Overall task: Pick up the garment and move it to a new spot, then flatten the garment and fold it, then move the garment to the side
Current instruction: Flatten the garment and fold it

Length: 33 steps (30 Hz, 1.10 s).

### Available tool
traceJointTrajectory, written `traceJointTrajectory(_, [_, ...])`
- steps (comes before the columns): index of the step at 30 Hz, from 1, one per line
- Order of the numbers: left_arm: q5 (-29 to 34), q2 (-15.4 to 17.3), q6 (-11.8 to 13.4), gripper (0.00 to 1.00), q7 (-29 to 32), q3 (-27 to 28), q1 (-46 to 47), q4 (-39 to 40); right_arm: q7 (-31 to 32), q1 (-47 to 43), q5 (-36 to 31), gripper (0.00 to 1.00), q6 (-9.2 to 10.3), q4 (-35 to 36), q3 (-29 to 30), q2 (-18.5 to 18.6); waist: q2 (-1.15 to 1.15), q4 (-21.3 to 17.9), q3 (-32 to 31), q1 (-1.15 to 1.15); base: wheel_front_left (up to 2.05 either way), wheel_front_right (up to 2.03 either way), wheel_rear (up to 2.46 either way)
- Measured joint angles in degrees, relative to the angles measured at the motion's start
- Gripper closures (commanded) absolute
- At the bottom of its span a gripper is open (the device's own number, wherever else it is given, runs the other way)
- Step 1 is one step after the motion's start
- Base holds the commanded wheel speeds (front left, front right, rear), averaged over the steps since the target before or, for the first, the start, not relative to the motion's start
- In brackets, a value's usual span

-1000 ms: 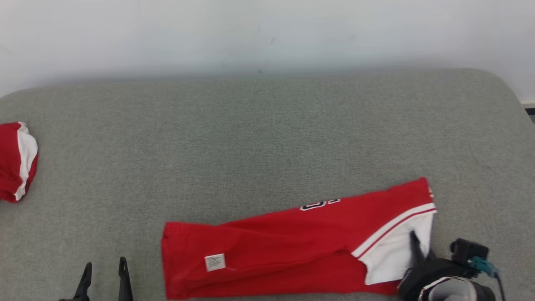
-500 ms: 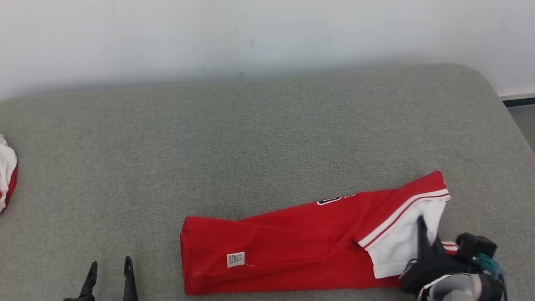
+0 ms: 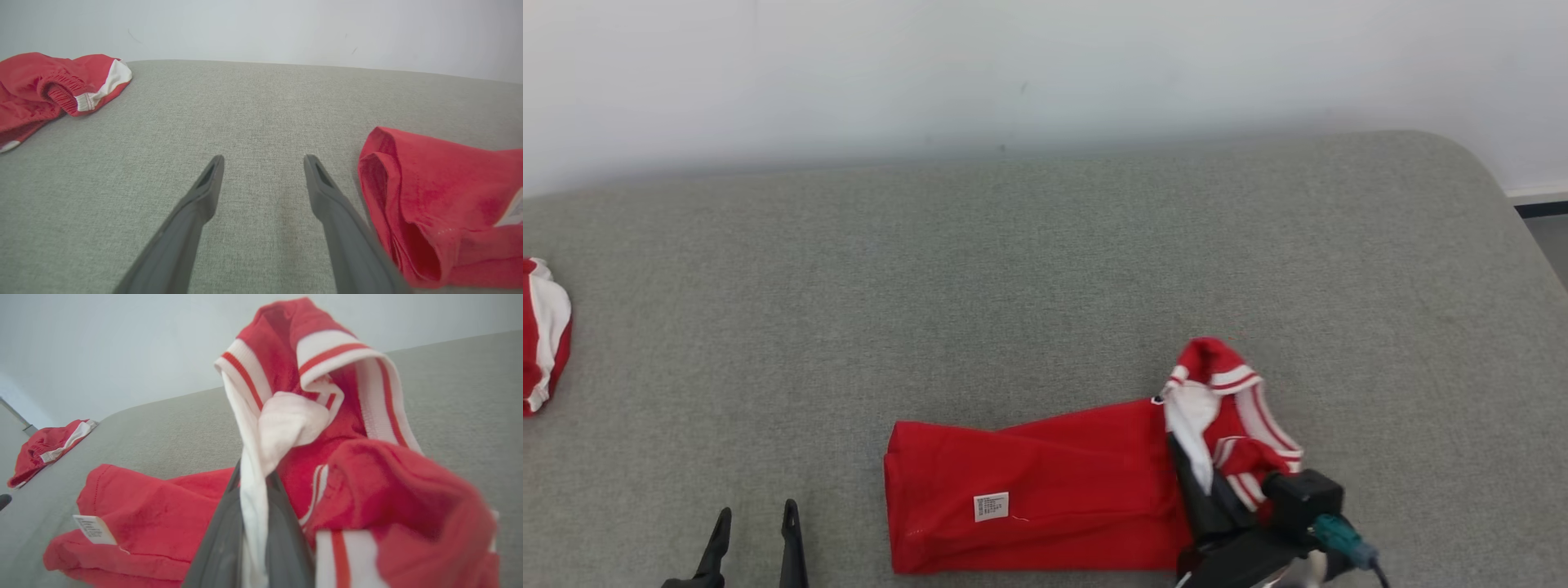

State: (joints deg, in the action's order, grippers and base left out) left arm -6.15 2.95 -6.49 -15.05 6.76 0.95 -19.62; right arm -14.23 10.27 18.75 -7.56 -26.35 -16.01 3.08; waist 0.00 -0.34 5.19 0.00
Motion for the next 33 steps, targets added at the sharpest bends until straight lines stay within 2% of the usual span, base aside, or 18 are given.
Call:
traceJointTrajectory(9, [-0.09, -0.02, -0.11, 0.00, 0.00, -2.61, 0.73, -0.16, 3.14, 2.16, 3.88, 1.00, 0.00, 1.74, -11.62, -0.05, 0.00, 3.00, 0.32, 0.00, 0.00, 0.00, 0.00])
traceJointTrajectory(17, [-0.37, 0.00, -0.41, 0.00, 0.00, -4.00, 1.65, -0.21, 4.13, 7.58, 6.92, 1.00, 0.00, -2.08, -19.36, -0.08, 0.00, 6.69, 0.96, 0.00, 0.00, 0.00, 0.00])
traceJointTrajectory(24, [-0.82, 0.00, -0.41, 0.00, 0.00, -4.86, 1.77, -0.31, 3.47, 11.24, 9.32, 1.00, 0.00, -6.36, -23.20, -0.09, 0.00, 8.94, 1.40, 0.00, 0.00, 0.00, 0.00])
traceJointTrajectory(26, [-0.93, -0.01, -0.32, 0.00, 0.00, -5.05, 1.78, -0.32, 2.40, 12.27, 10.00, 0.58, 0.00, -7.69, -23.53, -0.11, 0.00, 9.41, 1.58, 0.00, 0.00, 0.00, 0.00])
traceJointTrajectory(27, [-0.94, 0.00, -0.31, 0.00, 0.00, -5.08, 1.79, -0.31, 2.02, 12.85, 10.17, 0.00, 0.00, -8.26, -23.75, -0.09, 0.00, 9.55, 1.67, 0.00, 0.00, 0.00, 0.00])
traceJointTrajectory(33, [-1.00, 0.00, -0.05, 0.00, 0.00, -4.57, 2.40, -0.26, -0.26, 15.13, 11.63, 0.00, 0.00, -8.48, -23.68, -0.14, 0.00, 9.29, 1.93, -0.01, 0.00, 0.00, 0.00])
